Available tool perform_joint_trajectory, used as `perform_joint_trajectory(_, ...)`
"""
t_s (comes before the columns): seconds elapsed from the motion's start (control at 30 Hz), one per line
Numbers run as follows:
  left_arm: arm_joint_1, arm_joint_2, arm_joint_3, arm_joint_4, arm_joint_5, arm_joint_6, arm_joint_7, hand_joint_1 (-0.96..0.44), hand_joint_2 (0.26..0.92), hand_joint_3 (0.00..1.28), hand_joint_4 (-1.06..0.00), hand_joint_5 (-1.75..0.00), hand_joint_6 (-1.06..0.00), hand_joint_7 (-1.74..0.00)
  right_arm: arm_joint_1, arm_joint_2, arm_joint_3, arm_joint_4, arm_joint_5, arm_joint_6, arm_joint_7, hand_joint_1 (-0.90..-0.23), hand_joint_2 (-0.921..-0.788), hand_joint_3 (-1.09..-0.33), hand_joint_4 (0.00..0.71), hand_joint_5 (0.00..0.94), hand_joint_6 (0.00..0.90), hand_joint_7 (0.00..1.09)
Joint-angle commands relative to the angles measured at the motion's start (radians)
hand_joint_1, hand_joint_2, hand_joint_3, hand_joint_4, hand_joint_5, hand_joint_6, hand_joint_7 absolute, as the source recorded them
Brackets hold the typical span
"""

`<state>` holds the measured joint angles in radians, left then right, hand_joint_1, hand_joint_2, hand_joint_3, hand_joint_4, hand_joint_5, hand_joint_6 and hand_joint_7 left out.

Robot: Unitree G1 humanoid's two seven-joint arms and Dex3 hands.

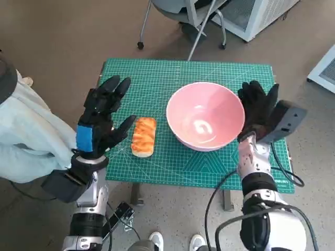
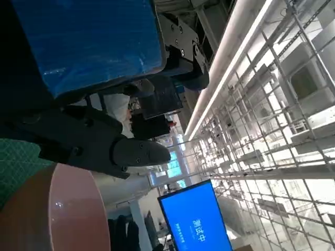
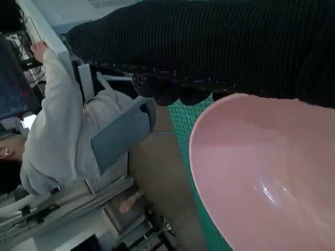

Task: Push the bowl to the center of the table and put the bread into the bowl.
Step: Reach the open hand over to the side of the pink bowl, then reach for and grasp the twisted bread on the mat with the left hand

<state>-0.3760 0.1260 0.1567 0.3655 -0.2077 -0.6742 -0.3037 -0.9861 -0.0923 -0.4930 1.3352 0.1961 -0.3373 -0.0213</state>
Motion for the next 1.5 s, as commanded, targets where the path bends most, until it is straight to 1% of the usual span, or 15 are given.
perform_joint_trajectory(0.03,0.012,0.044,-0.002,-0.001,0.028,0.013,-0.012,-0.16,0.921,0.24,-0.47,-0.07,-0.32,-0.49,0.009,-0.014,-0.011,0.007,0.010,0.004,0.022,-0.480,-0.921,-0.886,0.270,0.004,0.067,0.84)
perform_joint_trajectory(0.13,0.010,0.115,-0.008,0.024,0.095,0.012,-0.025,-0.16,0.921,0.24,-0.47,-0.07,-0.32,-0.49,0.006,-0.029,-0.018,-0.001,0.017,-0.027,0.046,-0.472,-0.921,-0.880,0.256,0.001,0.063,0.81)
perform_joint_trajectory(0.17,0.010,0.135,-0.009,0.029,0.113,0.013,-0.028,-0.16,0.921,0.24,-0.47,-0.07,-0.32,-0.49,0.004,-0.031,-0.019,-0.003,0.018,-0.037,0.052,-0.474,-0.921,-0.868,0.252,0.001,0.068,0.77)
perform_joint_trajectory(0.23,0.004,0.188,-0.013,0.041,0.161,0.015,-0.036,-0.16,0.921,0.24,-0.48,-0.07,-0.32,-0.49,0.000,-0.034,-0.012,-0.009,0.011,-0.069,0.063,-0.478,-0.921,-0.848,0.249,0.001,0.076,0.73)
perform_joint_trajectory(0.37,-0.014,0.270,-0.027,0.064,0.228,0.011,-0.047,-0.15,0.921,0.23,-0.49,-0.07,-0.33,-0.49,0.004,-0.046,0.014,-0.028,-0.010,-0.172,0.107,-0.495,-0.921,-0.829,0.248,0.003,0.090,0.69)
perform_joint_trajectory(0.43,-0.025,0.301,-0.037,0.072,0.253,0.007,-0.051,-0.15,0.921,0.22,-0.49,-0.07,-0.33,-0.50,0.008,-0.051,0.026,-0.039,-0.014,-0.236,0.151,-0.499,-0.921,-0.830,0.256,0.006,0.105,0.67)
perform_joint_trajectory(0.57,-0.056,0.356,-0.065,0.100,0.284,-0.008,-0.082,-0.15,0.921,0.20,-0.49,-0.07,-0.34,-0.50,0.017,-0.060,0.042,-0.065,0.001,-0.348,0.284,-0.509,-0.921,-0.832,0.280,0.015,0.134,0.66)
perform_joint_trajectory(0.67,-0.089,0.401,-0.094,0.130,0.321,-0.036,-0.106,-0.15,0.921,0.18,-0.50,-0.07,-0.34,-0.51,0.036,-0.064,0.066,-0.100,0.002,-0.438,0.373,-0.518,-0.921,-0.825,0.308,0.027,0.155,0.66)
perform_joint_trajectory(0.77,-0.124,0.440,-0.126,0.159,0.358,-0.057,-0.129,-0.15,0.921,0.16,-0.50,-0.06,-0.35,-0.51,0.057,-0.071,0.087,-0.131,0.003,-0.507,0.443,-0.535,-0.921,-0.821,0.332,0.035,0.166,0.67)
perform_joint_trajectory(0.83,-0.152,0.466,-0.151,0.179,0.373,-0.065,-0.160,-0.14,0.921,0.15,-0.50,-0.06,-0.35,-0.50,0.075,-0.076,0.101,-0.155,0.006,-0.554,0.485,-0.537,-0.921,-0.824,0.343,0.038,0.159,0.67)
perform_joint_trajectory(0.93,-0.206,0.504,-0.195,0.223,0.416,-0.093,-0.195,-0.13,0.921,0.13,-0.50,-0.04,-0.37,-0.47,0.098,-0.076,0.113,-0.192,0.026,-0.608,0.545,-0.532,-0.921,-0.831,0.354,0.039,0.148,0.66)
perform_joint_trajectory(1.1,-0.295,0.552,-0.268,0.293,0.509,-0.145,-0.221,-0.10,0.921,0.11,-0.50,-0.02,-0.43,-0.37,0.128,-0.065,0.125,-0.239,0.065,-0.668,0.619,-0.556,-0.921,-0.825,0.359,0.031,0.112,0.67)
perform_joint_trajectory(1.27,-0.387,0.577,-0.348,0.358,0.615,-0.194,-0.223,-0.05,0.921,0.11,-0.49,0.00,-0.47,-0.28,0.152,-0.054,0.136,-0.278,0.117,-0.677,0.681,-0.590,-0.921,-0.805,0.355,0.014,0.076,0.73)
perform_joint_trajectory(1.4,-0.448,0.581,-0.409,0.398,0.695,-0.229,-0.211,-0.01,0.919,0.08,-0.47,0.00,-0.48,-0.20,0.167,-0.049,0.143,-0.301,0.140,-0.684,0.695,-0.590,-0.921,-0.798,0.347,0.007,0.068,0.75)
perform_joint_trajectory(1.5,-0.488,0.582,-0.455,0.424,0.766,-0.255,-0.181,0.00,0.901,0.04,-0.44,0.00,-0.48,-0.15,0.178,-0.045,0.149,-0.317,0.147,-0.687,0.693,-0.587,-0.921,-0.795,0.345,0.005,0.066,0.76)
